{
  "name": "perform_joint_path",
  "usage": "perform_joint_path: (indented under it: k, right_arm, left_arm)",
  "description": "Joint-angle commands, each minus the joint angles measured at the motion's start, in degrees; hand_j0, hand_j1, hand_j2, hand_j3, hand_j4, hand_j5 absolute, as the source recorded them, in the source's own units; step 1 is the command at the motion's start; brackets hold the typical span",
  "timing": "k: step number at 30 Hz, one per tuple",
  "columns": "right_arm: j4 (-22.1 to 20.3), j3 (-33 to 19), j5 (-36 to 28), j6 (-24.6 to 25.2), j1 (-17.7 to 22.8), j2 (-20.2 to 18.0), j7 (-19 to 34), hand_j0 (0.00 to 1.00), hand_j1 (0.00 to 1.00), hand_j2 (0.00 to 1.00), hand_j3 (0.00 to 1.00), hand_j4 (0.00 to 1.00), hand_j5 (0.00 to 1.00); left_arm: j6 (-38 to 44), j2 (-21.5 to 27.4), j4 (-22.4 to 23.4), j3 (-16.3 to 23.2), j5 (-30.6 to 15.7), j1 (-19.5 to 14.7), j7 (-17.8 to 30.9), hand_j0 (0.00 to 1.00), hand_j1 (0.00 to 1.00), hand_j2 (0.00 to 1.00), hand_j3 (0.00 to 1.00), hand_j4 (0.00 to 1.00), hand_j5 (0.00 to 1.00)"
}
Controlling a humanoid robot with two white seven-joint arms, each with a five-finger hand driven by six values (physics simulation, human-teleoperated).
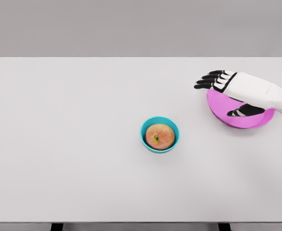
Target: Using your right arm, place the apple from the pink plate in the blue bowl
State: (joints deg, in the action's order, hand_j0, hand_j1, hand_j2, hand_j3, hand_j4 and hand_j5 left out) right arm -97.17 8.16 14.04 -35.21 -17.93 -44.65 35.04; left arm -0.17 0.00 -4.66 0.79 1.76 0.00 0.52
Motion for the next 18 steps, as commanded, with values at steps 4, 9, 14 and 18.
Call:
perform_joint_path:
  k: [4, 9, 14, 18]
  right_arm:
    - [2.1, -5.7, -0.5, 0.2, 0.9, 1.0, 0.0, 1.00, 1.00, 1.00, 1.00, 1.00, 1.00]
    - [2.1, -5.7, -0.3, 0.2, 1.6, 1.1, 0.0, 1.00, 1.00, 1.00, 1.00, 1.00, 1.00]
    - [2.1, -5.7, -0.2, 0.2, 1.6, 1.2, 0.0, 1.00, 1.00, 1.00, 1.00, 1.00, 1.00]
    - [2.2, -5.7, 0.1, 0.2, 1.9, 1.3, 0.0, 1.00, 1.00, 1.00, 1.00, 1.00, 1.00]
  left_arm:
    - [0.0, 0.0, 0.0, 0.0, 0.0, 0.0, 0.0, 1.00, 1.00, 1.00, 1.00, 1.00, 1.00]
    - [0.0, 0.0, -0.1, 0.1, 0.2, -0.1, 0.0, 1.00, 1.00, 1.00, 1.00, 1.00, 1.00]
    - [-0.1, 0.0, 0.0, 0.0, 0.0, 0.0, 0.0, 1.00, 1.00, 1.00, 1.00, 1.00, 1.00]
    - [-0.4, 0.0, -0.2, -0.1, -0.3, -0.2, -0.6, 1.00, 1.00, 1.00, 1.00, 1.00, 1.00]
